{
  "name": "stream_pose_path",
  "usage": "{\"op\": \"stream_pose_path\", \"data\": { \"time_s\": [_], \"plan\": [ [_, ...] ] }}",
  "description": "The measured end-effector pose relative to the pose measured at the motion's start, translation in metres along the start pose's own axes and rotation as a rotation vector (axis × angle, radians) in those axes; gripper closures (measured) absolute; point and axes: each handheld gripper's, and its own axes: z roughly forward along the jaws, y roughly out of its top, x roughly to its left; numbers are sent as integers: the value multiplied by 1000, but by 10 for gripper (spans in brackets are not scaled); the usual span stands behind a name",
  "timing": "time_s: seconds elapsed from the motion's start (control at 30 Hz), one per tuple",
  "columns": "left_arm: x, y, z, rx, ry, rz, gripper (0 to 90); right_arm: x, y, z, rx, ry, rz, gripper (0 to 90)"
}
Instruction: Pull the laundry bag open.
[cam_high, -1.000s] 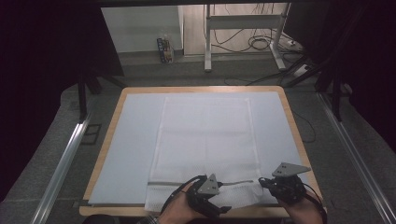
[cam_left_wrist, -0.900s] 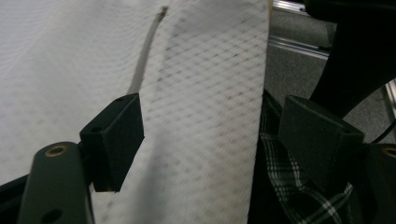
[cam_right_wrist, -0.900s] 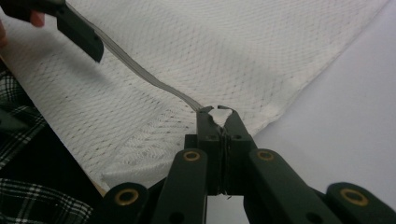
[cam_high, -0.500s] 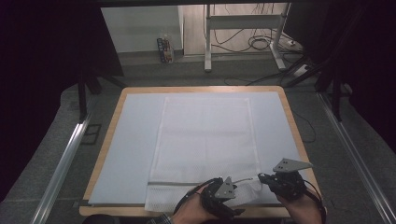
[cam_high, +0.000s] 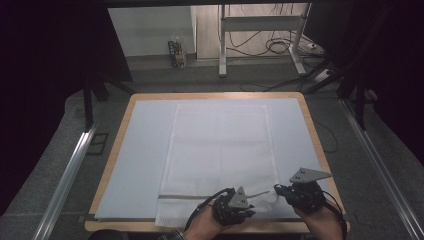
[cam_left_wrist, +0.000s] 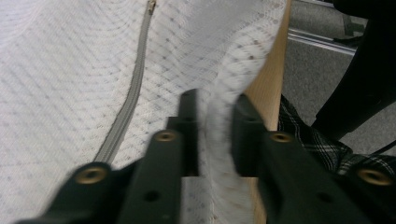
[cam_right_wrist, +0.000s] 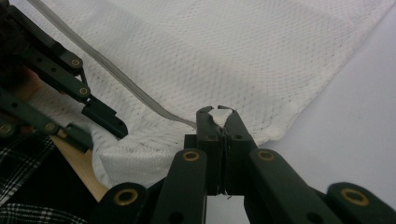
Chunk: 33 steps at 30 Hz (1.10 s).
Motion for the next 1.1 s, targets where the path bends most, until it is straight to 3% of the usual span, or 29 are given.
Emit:
{"op": "stream_pose_path", "data": {
  "time_s": [0.03, 0.1, 0.27, 0.3, 0.33, 0.37, 0.4, 0.43, 0.53, 0.63, 0.67, 0.77, 0.87, 0.97, 1.1],
  "plan": [
    [0, -1, 1, -21, -5, -37, 868, 0, 0, 0, 2, 0, 2, 868],
    [0, -1, 1, -36, -6, -56, 878, 0, 0, 0, 4, 0, 2, 867],
    [0, 0, -1, -40, 21, -35, 886, -1, 1, 2, 13, -2, 6, 792],
    [2, 0, -3, -10, 31, 4, 886, -1, 1, 2, 23, -1, 15, 761],
    [2, 0, -3, -10, 31, 4, 885, -1, 1, 2, 23, -1, 15, 761],
    [0, 0, -3, -16, 50, 18, 885, -2, 0, 1, 35, -12, 28, 692],
    [0, 0, -3, -16, 50, 18, 885, -2, 0, 1, 35, -12, 28, 692],
    [-1, 0, -3, -10, 56, 29, 886, -4, 0, 0, 38, -14, 44, 606],
    [-2, 1, -4, -17, 63, 35, 885, -5, -1, -2, 39, -16, 62, 543],
    [-2, 1, -6, -29, 70, 31, 885, -6, -5, -3, 58, -12, 98, 406],
    [-2, 1, -6, -29, 70, 31, 885, -6, -5, -3, 58, -12, 98, 406],
    [-1, 0, -6, -50, 74, 17, 886, -9, -11, -6, 55, 10, 161, 310],
    [1, 0, -8, -47, 75, 22, 885, -11, -14, -7, 61, 27, 198, 281],
    [1, 0, -8, -48, 77, 23, 886, -14, -18, -5, 57, 98, 287, 232],
    [-1, 0, -8, -68, 80, 16, 886, -13, -21, 1, 82, 139, 352, 179]
  ]
}}
